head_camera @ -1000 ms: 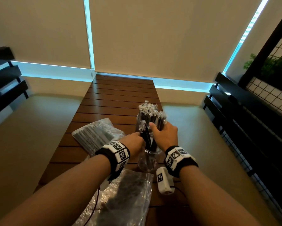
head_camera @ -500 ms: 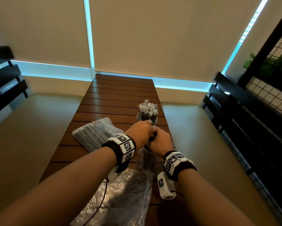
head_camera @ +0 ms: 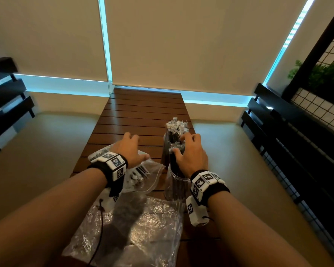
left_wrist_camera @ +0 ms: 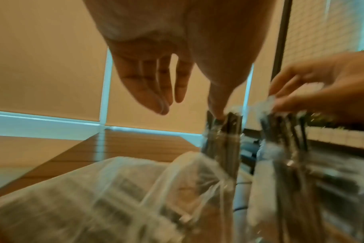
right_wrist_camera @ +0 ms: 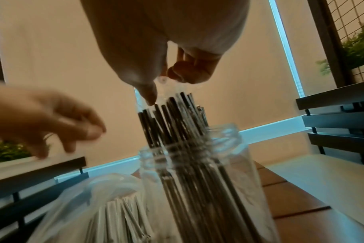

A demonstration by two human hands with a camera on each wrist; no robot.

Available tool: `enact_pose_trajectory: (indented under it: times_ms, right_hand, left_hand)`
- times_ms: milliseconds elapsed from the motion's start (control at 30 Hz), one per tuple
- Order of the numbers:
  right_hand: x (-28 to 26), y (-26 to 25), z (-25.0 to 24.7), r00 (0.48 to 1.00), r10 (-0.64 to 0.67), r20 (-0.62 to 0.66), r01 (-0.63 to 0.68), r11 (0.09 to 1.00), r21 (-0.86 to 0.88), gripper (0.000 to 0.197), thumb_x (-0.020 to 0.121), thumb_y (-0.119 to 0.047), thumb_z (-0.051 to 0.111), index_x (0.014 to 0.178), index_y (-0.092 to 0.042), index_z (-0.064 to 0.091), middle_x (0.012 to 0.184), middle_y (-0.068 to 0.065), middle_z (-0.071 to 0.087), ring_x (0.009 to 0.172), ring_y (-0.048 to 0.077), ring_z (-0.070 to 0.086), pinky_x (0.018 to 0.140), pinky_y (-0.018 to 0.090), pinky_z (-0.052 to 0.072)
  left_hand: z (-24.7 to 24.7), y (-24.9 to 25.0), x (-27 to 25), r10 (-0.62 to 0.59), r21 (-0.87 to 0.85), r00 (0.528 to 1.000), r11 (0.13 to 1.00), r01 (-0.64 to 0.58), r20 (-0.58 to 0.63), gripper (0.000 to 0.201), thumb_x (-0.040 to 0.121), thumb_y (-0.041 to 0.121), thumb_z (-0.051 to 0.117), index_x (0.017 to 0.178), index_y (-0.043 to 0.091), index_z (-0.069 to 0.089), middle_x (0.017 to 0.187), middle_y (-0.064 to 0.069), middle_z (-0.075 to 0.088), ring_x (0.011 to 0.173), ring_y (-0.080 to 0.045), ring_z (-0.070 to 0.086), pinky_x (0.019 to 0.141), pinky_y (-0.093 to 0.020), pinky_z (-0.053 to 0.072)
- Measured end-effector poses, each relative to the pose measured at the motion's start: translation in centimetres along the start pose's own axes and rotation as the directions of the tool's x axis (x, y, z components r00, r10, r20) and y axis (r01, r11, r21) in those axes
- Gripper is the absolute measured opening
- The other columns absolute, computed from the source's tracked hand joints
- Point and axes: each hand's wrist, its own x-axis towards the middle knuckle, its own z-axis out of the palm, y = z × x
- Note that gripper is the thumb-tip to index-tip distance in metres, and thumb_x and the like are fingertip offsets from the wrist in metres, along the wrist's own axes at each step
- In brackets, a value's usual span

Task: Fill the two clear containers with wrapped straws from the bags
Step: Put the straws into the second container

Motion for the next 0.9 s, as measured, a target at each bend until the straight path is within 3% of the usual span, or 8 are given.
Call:
enact_pose_trajectory:
  times_ms: [100,167,233,300,433,667,733,900]
  right_hand:
    - [0.4,-2.3,-0.6,0.988,-0.099,-0.119,0.102,0.995,0.018,0.031,0.087,-0.042,0.065,0.106,-0.022,0.052,0.116,-0.001,0.045,0.076,0.018,0.057,0.062,0.032,0.052]
    - [0.6,-4.3,-0.9,0.954,-0.236,-0.185,0.244,0.97,0.019,0.02,0.088,-0.039,0.063,0.094,-0.023,0.054,0.101,-0.005,0.051,0.07,0.011,0.051,0.056,0.024,0.042]
    - [0.9,-5.9,-0.3,0.936,-0.35,-0.037,0.351,0.936,0.012,0.017,0.091,-0.036,0.059,0.082,-0.022,0.054,0.085,-0.008,0.054,0.066,0.01,0.051,0.056,0.022,0.043]
    - [1.0,-6.7,1.2,0.879,-0.367,0.306,0.381,0.924,0.013,0.019,0.093,-0.035,0.055,0.08,-0.021,0.059,0.079,-0.005,0.06,0.068,0.013,0.058,0.062,0.032,0.054]
    - [0.1,-6.8,5.0,0.71,-0.18,0.681,0.247,0.969,-0.002,0.02,0.094,-0.022,0.052,0.091,-0.013,0.07,0.091,0.011,0.068,0.079,0.026,0.066,0.068,0.033,0.053]
    - [-1.2,-6.8,12.9,0.672,0.03,0.74,-0.039,0.999,-0.006,0.035,0.092,-0.026,0.042,0.125,-0.024,0.053,0.118,0.006,0.064,0.105,0.027,0.061,0.092,0.043,0.051]
    - [-0.9,-6.4,15.7,0.687,0.112,0.718,-0.169,0.986,0.009,0.042,0.084,-0.028,0.043,0.125,-0.038,0.048,0.109,0.0,0.065,0.097,0.024,0.063,0.088,0.047,0.054]
    - [-0.3,-7.3,16.8,0.603,0.172,0.779,-0.201,0.978,-0.061,0.028,0.1,-0.017,0.041,0.122,-0.031,0.05,0.127,0.013,0.057,0.115,0.031,0.057,0.095,0.037,0.045]
  left_hand:
    - [2.3,-2.7,-0.3,-0.075,0.129,0.989,0.99,0.058,0.13,0.094,0.069,0.071,0.068,0.142,0.023,0.032,0.147,-0.008,0.032,0.124,-0.029,0.049,0.094,-0.041,0.048]
    - [3.6,-3.5,-0.3,-0.108,0.166,0.983,0.983,0.083,0.149,0.079,0.075,0.064,0.066,0.136,0.024,0.036,0.144,-0.008,0.037,0.12,-0.029,0.052,0.093,-0.043,0.049]
    - [4.0,-3.8,-0.2,-0.107,0.152,0.984,0.985,0.086,0.14,0.05,0.086,0.045,0.061,0.128,0.025,0.044,0.132,-0.006,0.051,0.11,-0.027,0.058,0.089,-0.044,0.052]
    - [3.6,-3.6,-0.1,-0.072,0.134,0.988,0.99,0.054,0.133,0.032,0.091,0.028,0.053,0.122,0.024,0.051,0.119,-0.005,0.061,0.104,-0.026,0.061,0.087,-0.043,0.053]
    - [2.3,-3.4,-0.1,0.046,0.104,0.997,0.993,-0.051,0.055,0.031,0.094,0.016,0.047,0.122,0.023,0.055,0.116,-0.006,0.062,0.104,-0.025,0.06,0.086,-0.038,0.052]
    - [1.2,-4.3,-1.0,0.162,0.06,0.987,0.985,-0.163,0.012,0.037,0.095,0.016,0.049,0.129,0.027,0.054,0.12,-0.002,0.059,0.105,-0.024,0.06,0.083,-0.037,0.053]
    - [1.0,-4.6,-1.4,0.19,0.069,0.982,0.979,-0.19,0.005,0.036,0.095,0.015,0.051,0.129,0.027,0.055,0.116,-0.001,0.06,0.1,-0.022,0.061,0.079,-0.035,0.053]
    - [1.0,-5.6,-1.9,0.227,0.103,0.974,0.968,-0.228,0.015,0.036,0.093,0.015,0.054,0.127,0.029,0.055,0.108,0.002,0.058,0.094,-0.021,0.061,0.068,-0.03,0.045]
